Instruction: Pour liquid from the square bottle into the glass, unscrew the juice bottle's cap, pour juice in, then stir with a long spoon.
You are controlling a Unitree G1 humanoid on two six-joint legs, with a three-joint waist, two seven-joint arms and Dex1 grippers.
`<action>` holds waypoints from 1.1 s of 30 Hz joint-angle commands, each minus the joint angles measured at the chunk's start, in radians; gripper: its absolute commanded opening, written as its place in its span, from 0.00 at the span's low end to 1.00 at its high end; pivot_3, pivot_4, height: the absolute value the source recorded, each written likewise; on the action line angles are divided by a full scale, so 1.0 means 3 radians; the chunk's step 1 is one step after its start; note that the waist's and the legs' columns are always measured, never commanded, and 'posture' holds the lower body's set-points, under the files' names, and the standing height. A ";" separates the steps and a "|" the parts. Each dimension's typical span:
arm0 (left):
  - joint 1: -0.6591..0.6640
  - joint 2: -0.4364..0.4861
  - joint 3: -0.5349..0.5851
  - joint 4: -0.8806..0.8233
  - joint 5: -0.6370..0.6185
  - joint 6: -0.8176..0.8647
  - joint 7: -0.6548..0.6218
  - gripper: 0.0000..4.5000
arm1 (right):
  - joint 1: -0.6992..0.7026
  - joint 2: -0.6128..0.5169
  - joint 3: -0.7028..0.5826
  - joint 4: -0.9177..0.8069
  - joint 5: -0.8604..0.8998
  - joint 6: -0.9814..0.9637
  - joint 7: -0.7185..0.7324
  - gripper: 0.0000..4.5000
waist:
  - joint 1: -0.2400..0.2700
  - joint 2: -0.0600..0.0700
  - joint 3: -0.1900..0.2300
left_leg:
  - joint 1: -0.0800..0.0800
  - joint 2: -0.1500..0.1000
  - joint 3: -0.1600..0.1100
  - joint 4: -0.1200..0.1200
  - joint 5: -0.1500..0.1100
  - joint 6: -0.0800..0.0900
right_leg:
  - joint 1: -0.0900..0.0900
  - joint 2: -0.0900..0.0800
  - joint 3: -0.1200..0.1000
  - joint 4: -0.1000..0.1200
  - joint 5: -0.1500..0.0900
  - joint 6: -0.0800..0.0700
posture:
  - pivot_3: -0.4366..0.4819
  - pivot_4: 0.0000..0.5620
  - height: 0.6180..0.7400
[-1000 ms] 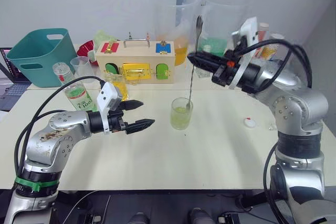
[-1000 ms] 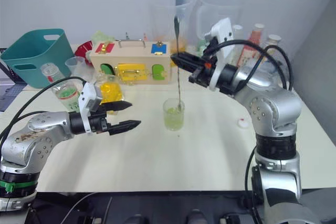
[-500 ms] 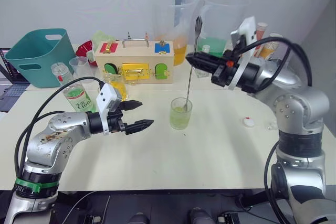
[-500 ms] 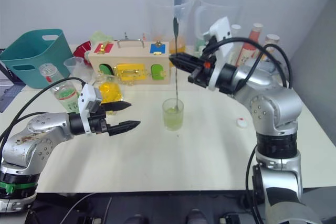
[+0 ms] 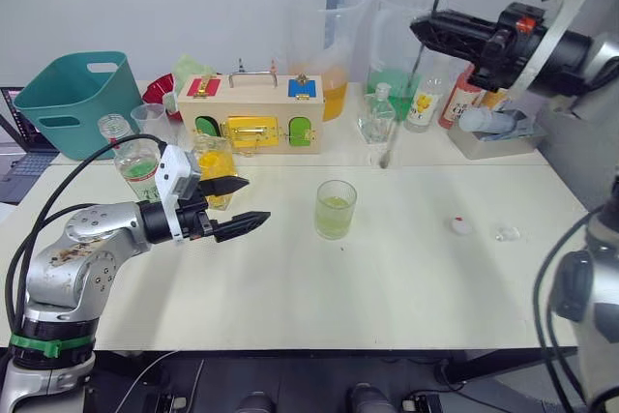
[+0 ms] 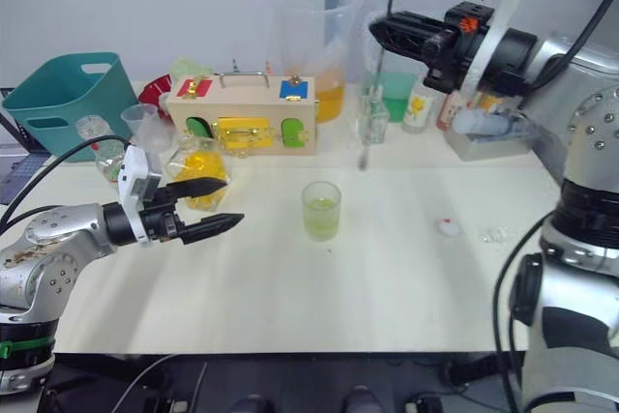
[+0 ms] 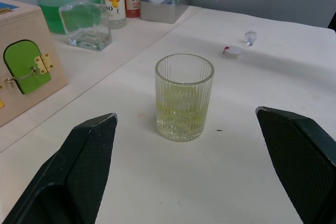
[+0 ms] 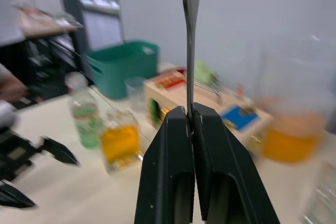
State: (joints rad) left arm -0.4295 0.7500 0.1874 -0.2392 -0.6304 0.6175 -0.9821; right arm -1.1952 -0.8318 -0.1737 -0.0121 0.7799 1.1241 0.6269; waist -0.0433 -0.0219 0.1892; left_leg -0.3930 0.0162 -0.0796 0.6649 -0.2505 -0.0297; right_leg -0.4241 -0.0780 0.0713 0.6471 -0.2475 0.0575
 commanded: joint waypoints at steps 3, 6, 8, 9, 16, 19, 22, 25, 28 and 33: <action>-0.0070 0.0069 0.0037 0.0003 -0.0014 -0.0150 -0.0129 1.00 | -0.0588 -0.0244 0.0178 0.0606 -0.0013 0.1384 -0.0124 0.00 | -0.0015 0.0005 0.0003 | -0.0002 0.0000 0.0004 -0.0001 0.0000 0.0000 | -0.0005 0.0000 0.0004 0.0000 0.0000 -0.0001 | 0.48 0.27 1.00; -0.0079 0.0043 0.0015 -0.0041 -0.0040 -0.0137 -0.0105 1.00 | -0.0680 -0.0553 0.0723 0.0826 -0.0020 0.1634 0.0030 0.00 | -0.0004 0.0006 0.0003 | -0.0002 0.0002 0.0001 -0.0009 0.0000 0.0000 | -0.0007 0.0001 0.0000 0.0001 -0.0001 -0.0002 | 0.48 0.27 1.00; -0.0045 -0.0013 0.0005 -0.0103 -0.0098 -0.0089 -0.0058 1.00 | -0.0716 -0.0657 0.1035 0.1124 0.0130 0.1634 0.0172 0.00 | -0.0002 0.0005 0.0003 | -0.0002 0.0000 0.0002 -0.0011 0.0000 0.0000 | -0.0004 -0.0001 0.0000 -0.0005 -0.0001 -0.0002 | 0.48 0.27 1.00; -0.0029 -0.0031 -0.0001 -0.0128 -0.0117 -0.0072 -0.0043 1.00 | -0.0747 -0.0690 0.1155 0.1247 0.0203 0.1634 0.0250 0.00 | -0.0002 0.0005 0.0003 | -0.0003 0.0000 0.0002 -0.0010 0.0000 0.0000 | -0.0003 -0.0002 0.0000 -0.0008 -0.0001 -0.0001 | 0.48 0.27 1.00; 0.0152 -0.0055 0.0004 -0.0400 -0.0253 0.0057 0.0055 1.00 | -0.0574 -0.0580 0.1604 0.1399 -0.0051 0.1565 0.0445 0.00 | -0.0021 0.0005 0.0003 | -0.0009 0.0001 0.0002 -0.0011 0.0000 0.0000 | -0.0014 0.0001 0.0001 -0.0002 -0.0001 -0.0001 | 0.48 0.27 1.00; 0.0224 -0.0059 0.0051 -0.0505 -0.0322 0.0110 0.0131 1.00 | -0.0525 -0.0415 0.1778 0.1688 -0.0407 0.1319 0.0443 0.00 | -0.0018 0.0004 0.0003 | -0.0010 0.0001 0.0002 -0.0010 0.0000 0.0000 | -0.0013 0.0000 0.0001 -0.0003 -0.0001 -0.0001 | 0.48 0.27 1.00; 0.0327 -0.0047 0.0095 -0.0605 -0.0373 0.0148 0.0199 1.00 | -0.0479 -0.0217 0.1927 0.1963 -0.0678 0.1118 0.0560 0.00 | -0.0012 0.0005 0.0003 | -0.0012 0.0000 0.0002 -0.0008 0.0001 -0.0001 | -0.0015 0.0000 0.0001 -0.0003 -0.0001 -0.0001 | 0.48 0.27 1.00; 0.0436 -0.0024 0.0141 -0.0700 -0.0425 0.0185 0.0257 1.00 | -0.0414 -0.0063 0.2040 0.2078 -0.0855 0.0994 0.0701 0.00 | -0.0010 0.0005 0.0003 | -0.0013 0.0000 0.0001 -0.0008 0.0001 -0.0001 | -0.0017 0.0000 0.0001 0.0001 0.0000 -0.0001 | 0.48 0.27 1.00; 0.0520 -0.0001 0.0182 -0.0790 -0.0478 0.0217 0.0326 1.00 | -0.0374 0.0069 0.2094 0.2206 -0.1043 0.0858 0.0790 0.00 | -0.0014 0.0005 0.0003 | -0.0013 0.0000 0.0001 -0.0008 0.0001 -0.0001 | -0.0017 0.0000 0.0000 0.0001 0.0000 -0.0001 | 0.48 0.27 1.00; 0.0663 0.0050 0.0177 -0.0966 -0.0457 0.0270 0.0446 1.00 | -0.0320 0.0325 0.2165 0.2379 -0.1348 0.0592 0.0903 0.00 | -0.0012 0.0005 0.0003 | -0.0013 0.0000 0.0000 -0.0008 0.0001 -0.0001 | -0.0017 0.0000 0.0000 0.0002 0.0000 -0.0001 | 0.48 0.27 1.00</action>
State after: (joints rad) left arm -0.2359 0.7499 0.2262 -0.4823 -0.7669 0.6995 -0.8608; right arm -1.2811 -0.7352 0.4795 0.6940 0.4090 1.3434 0.8814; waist -0.0470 -0.0203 0.1901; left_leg -0.3968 0.0162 -0.0795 0.6625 -0.2501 -0.0301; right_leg -0.4293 -0.0781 0.0714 0.6477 -0.2476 0.0571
